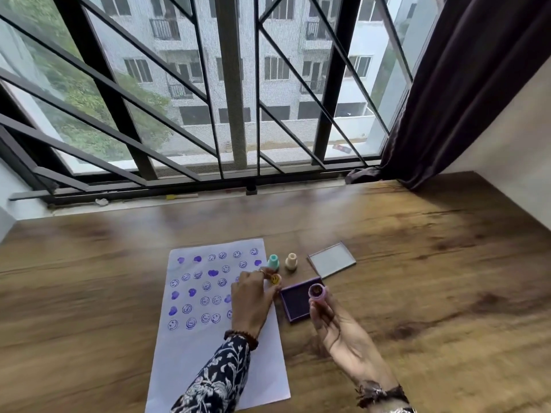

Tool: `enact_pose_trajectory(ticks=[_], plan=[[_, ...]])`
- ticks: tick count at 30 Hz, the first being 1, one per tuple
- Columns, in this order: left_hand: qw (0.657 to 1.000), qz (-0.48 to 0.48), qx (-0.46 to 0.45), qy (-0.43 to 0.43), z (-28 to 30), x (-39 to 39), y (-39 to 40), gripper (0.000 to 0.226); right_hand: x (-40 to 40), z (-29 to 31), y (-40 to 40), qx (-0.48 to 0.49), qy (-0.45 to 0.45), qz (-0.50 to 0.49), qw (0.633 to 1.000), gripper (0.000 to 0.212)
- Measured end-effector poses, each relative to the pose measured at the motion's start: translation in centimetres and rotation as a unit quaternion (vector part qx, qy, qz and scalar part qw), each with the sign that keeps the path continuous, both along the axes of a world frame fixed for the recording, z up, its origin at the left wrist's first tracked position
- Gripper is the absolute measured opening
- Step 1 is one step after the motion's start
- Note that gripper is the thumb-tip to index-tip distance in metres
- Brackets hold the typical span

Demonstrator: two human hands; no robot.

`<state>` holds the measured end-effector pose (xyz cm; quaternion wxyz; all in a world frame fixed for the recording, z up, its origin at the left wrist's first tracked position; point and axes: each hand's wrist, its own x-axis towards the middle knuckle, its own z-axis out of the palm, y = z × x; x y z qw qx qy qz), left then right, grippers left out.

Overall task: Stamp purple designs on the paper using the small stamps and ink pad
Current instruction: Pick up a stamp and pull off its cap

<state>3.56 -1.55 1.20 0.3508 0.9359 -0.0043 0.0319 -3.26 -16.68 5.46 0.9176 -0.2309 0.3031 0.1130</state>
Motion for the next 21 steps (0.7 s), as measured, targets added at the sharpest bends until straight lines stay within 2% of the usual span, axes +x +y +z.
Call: enact_pose_trajectory(ticks=[5, 9, 12, 14, 17, 19, 21], plan=[[0.998, -0.024, -0.011, -0.053, -0.5, -0.9, 0.7, 0.043, -0.2, -0.7, -0.4, -0.083, 0.007, -0.003, 0.997, 0.015], [0.993, -0.086, 0.058, -0.053, -1.7, -2.6, 0.9, 0.073, -0.2, -1.4, -0.6, -0.161, -0.021, -0.017, 0.987, 0.015], [0.987, -0.124, 0.093, -0.03, -2.5, -3.0, 1.1, 0.084, 0.2, -1.2, 0.0, -0.296, -0.022, 0.019, 0.955, 0.015], [0.988, -0.121, 0.093, -0.027, -2.7, -3.0, 1.1, 0.079, 0.5, -1.0, 0.5, -0.453, -0.003, 0.055, 0.89, 0.023], [0.99, -0.112, 0.081, -0.03, -2.8, -2.9, 1.1, 0.075, 1.0, 0.9, 1.4, -0.672, -0.011, 0.133, 0.728, 0.012], [0.99, -0.111, 0.084, -0.034, -3.0, -2.9, 1.1, 0.074, 1.5, 2.8, 1.8, -0.753, -0.057, 0.153, 0.638, 0.006], [0.99, -0.108, 0.084, -0.035, -3.1, -2.9, 1.1, 0.074, 2.0, 5.3, 2.2, -0.809, -0.1, 0.13, 0.565, 0.007]])
